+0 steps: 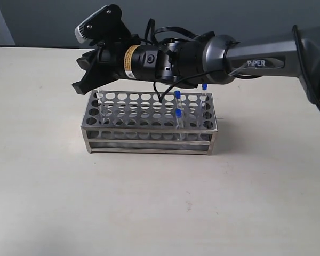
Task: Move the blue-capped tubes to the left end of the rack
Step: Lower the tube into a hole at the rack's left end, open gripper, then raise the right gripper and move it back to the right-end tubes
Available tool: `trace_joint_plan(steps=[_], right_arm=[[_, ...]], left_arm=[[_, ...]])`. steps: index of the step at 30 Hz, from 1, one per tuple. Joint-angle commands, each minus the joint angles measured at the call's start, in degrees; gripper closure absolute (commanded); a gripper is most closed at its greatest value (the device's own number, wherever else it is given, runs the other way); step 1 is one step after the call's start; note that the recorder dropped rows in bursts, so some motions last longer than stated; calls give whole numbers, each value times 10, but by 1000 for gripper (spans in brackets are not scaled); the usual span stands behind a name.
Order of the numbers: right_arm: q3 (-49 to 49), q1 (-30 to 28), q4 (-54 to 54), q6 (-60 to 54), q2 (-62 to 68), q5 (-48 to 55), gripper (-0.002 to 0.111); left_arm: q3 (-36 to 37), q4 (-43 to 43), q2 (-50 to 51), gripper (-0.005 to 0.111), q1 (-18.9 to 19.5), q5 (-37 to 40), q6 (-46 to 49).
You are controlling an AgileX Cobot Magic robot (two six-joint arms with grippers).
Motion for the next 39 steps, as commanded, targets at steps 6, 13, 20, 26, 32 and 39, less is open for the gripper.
trace_joint_plan(steps=[6,13,20,26,32,39], right_arm=[[1,-1,-5,2,16,5,108],[1,-1,-5,5,32,-12,108],[1,-1,-5,6,58,-22,108],[1,-1,-13,6,68,-33,99],[1,-1,-14,6,70,-33,60],[1,-1,-14,9,18,11,61]], left_arm=[[3,-1,-2,106,1,-7,-2],[3,-1,-2,106,1,-7,-2],[3,-1,-2,106,1,-7,-2],[3,-1,-2,106,1,-7,-2],[3,-1,-2,106,1,-7,-2],[3,-1,-2,106,1,-7,-2]])
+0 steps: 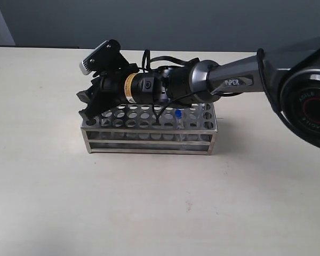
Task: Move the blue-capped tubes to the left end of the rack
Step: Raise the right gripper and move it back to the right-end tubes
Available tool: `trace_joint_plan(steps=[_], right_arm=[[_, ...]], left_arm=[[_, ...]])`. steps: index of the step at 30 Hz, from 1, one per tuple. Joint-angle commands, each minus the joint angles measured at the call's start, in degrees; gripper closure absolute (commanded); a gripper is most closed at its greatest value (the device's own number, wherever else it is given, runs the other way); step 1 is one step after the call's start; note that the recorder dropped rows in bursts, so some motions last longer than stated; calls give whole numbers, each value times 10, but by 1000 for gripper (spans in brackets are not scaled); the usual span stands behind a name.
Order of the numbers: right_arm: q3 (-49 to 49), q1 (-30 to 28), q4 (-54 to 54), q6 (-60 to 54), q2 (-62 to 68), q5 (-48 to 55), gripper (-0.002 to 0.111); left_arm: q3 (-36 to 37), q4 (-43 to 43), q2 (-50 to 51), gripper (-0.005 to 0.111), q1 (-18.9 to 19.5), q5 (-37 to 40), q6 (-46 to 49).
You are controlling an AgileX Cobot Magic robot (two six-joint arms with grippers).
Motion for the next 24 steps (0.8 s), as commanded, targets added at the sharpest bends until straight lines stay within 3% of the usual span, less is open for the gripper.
trace_joint_plan(steps=[1,6,13,17,20,24], right_arm=[[1,-1,-2,3,-69,54,61],[63,-1,-30,0,-243,195,61],[307,-15,-35,-1,-470,187,61],[360,-64,11,-1,-504,162,61],[393,-121,43,-7,-510,89,61],[425,-188,151,-88,-504,6,61]], left_arm=[[3,-1,-2,106,1,-7,-2],[3,-1,-2,106,1,-7,-2],[3,-1,-2,106,1,-7,-2],[3,-1,-2,106,1,-7,-2],[3,-1,-2,106,1,-7,-2],[3,-1,-2,106,1,-7,-2]])
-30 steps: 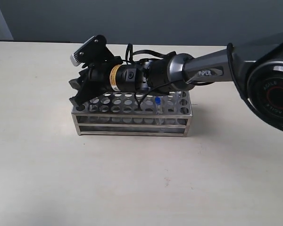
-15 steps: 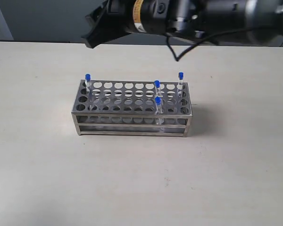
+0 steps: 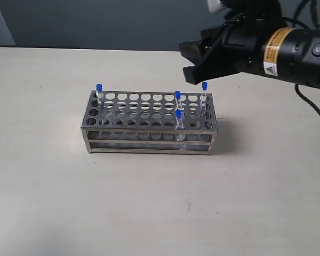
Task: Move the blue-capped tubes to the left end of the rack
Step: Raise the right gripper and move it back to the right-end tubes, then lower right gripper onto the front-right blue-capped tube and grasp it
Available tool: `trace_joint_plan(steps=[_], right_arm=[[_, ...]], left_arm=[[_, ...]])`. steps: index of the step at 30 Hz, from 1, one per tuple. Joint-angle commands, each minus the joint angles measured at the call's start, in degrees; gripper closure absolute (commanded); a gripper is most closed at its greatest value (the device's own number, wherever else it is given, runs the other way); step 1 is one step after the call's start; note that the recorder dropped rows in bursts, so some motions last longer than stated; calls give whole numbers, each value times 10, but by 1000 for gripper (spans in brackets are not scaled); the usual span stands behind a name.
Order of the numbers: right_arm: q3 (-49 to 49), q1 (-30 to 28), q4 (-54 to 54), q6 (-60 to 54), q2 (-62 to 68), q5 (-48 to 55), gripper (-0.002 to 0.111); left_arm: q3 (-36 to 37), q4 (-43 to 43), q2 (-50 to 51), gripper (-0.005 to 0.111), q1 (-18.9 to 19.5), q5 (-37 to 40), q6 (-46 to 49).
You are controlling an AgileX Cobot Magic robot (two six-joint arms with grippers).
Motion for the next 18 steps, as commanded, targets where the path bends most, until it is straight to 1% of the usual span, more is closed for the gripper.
trace_joint_plan(steps=[1,5,9,12,15,16,18], right_arm=[[32,-72,120,-97,7,-89,61],[50,-96,136,-146,49,-124,61],[55,-97,148,-187,106,-175,61],[55,-97,217,-245,155,-227,61],[55,-97,334,-324,195,-268,61],[55,-97,357,-338,208,-282,61],[54,-97,364,-347,228,-299,61]], left_arm=[[3,-1,-2,106,1,-7,-2],[3,-1,-2,106,1,-7,-2],[3,-1,-2,106,1,-7,-2],[3,-1,-2,106,1,-7,-2],[3,-1,-2,106,1,-7,-2],[3,-1,-2,106,1,-7,-2],[3,-1,-2,106,1,-7,-2]])
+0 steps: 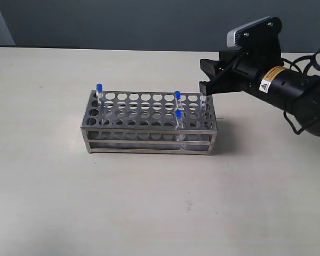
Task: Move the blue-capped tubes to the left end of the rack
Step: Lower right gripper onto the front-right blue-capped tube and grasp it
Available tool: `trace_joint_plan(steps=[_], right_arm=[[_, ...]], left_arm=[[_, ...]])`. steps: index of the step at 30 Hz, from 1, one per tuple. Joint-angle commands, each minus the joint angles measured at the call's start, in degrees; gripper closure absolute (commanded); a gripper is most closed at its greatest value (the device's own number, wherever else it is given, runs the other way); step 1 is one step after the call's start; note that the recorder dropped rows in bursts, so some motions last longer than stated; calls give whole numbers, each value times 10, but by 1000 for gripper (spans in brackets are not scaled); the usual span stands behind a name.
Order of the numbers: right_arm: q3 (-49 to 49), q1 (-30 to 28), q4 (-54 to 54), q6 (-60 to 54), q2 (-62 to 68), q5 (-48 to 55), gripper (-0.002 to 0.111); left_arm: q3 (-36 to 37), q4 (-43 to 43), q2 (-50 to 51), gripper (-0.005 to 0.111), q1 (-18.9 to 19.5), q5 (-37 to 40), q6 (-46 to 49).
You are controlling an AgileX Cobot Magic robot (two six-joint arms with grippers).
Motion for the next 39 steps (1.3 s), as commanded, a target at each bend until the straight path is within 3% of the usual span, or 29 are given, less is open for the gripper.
trace_joint_plan(steps=[1,39], right_arm=[[2,-4,63,-47,47,-51,61],[-26,-3,4,-3,119,-51,61]], left_arm=[[3,-1,-2,106,1,-7,-2],[3,-1,-2,106,1,-7,-2]])
